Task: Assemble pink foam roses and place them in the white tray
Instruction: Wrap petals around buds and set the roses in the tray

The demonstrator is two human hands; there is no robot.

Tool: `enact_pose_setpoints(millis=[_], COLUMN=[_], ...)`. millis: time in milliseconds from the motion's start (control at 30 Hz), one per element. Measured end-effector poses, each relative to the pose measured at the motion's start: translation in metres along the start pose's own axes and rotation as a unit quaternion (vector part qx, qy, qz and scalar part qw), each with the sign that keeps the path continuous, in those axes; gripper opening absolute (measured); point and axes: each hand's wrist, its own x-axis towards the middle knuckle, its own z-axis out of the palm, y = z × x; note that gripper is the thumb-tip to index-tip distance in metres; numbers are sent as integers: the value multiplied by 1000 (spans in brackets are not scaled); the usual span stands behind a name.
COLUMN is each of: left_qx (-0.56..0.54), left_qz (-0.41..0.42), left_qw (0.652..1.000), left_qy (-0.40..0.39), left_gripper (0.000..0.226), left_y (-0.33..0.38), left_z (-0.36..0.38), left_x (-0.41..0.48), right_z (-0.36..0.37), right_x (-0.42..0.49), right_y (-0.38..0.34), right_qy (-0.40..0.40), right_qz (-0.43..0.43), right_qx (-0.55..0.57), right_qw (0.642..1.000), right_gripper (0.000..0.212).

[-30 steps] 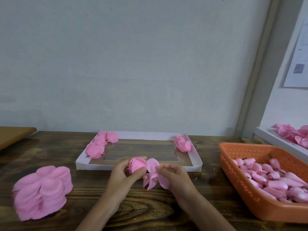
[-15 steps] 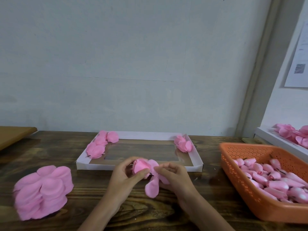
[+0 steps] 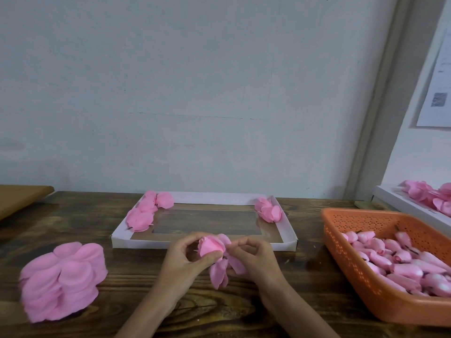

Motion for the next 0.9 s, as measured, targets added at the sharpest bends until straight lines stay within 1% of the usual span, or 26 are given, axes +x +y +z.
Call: enact_pose_setpoints(millis=[133, 333, 500, 600, 733, 900], left_qx=[-13, 1, 9, 6, 7, -6], left_qz=[6, -16, -31, -20, -23, -25], left_qw=[1000, 1000, 999, 1000, 999, 999], left_qy=[-1, -13, 17, 21, 29, 46], left_gripper=[23, 26, 27, 24, 23, 24], left_y=[-1, -3, -2, -1, -1, -1], left_z=[-1, 0, 1, 0, -1, -2], left_x=[0, 0, 0, 0, 0, 1], right_z=[1, 1, 0, -1, -2, -2], right_x=[0, 1, 3, 5, 5, 5], right_y=[1, -1, 1, 2, 2, 2], right_qy=[4, -8, -12, -3, -7, -9], right_qz=[-7, -4, -5, -18, -16, -14], right_qx=[-7, 14, 26, -3, 6, 7], right_qw=[1000, 1000, 1000, 1000, 1000, 1000], right_gripper=[8, 8, 9, 6, 10, 6])
